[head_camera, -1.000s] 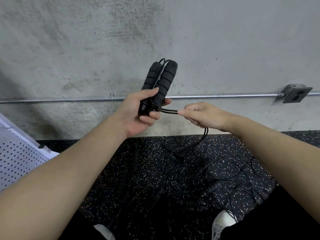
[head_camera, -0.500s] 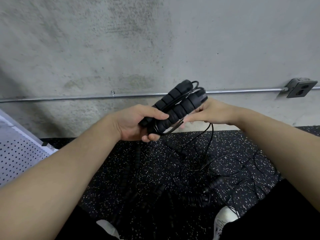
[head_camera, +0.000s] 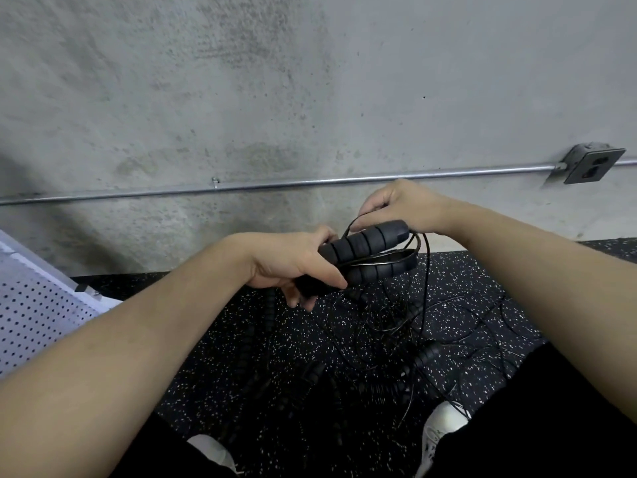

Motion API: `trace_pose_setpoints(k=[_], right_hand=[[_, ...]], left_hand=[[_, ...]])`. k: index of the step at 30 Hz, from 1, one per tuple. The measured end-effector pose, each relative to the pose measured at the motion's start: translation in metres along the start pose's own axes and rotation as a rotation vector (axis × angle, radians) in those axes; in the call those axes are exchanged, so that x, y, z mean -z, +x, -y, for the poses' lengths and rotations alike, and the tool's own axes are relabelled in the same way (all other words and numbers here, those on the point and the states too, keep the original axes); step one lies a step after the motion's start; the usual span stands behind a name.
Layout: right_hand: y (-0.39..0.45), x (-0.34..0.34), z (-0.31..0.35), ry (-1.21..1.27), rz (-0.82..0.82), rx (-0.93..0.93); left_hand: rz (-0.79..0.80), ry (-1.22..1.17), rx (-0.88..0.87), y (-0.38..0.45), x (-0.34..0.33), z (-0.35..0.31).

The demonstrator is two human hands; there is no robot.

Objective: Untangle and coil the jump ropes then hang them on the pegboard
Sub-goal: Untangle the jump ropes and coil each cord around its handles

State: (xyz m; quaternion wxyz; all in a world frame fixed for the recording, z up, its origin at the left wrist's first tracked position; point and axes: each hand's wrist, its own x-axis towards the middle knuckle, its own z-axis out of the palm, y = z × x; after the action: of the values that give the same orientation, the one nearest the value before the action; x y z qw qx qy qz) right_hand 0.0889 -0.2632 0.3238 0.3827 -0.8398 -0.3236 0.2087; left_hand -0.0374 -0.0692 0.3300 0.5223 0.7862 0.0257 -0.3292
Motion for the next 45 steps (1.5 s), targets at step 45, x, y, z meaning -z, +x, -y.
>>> trace_pose_setpoints(k=[45], right_hand=[[-0.005, -0.046, 0.056, 0.450, -0.086, -0.152]], left_hand=[[-0.296, -0.999, -0.278, -0.004, 0.005, -0.001]])
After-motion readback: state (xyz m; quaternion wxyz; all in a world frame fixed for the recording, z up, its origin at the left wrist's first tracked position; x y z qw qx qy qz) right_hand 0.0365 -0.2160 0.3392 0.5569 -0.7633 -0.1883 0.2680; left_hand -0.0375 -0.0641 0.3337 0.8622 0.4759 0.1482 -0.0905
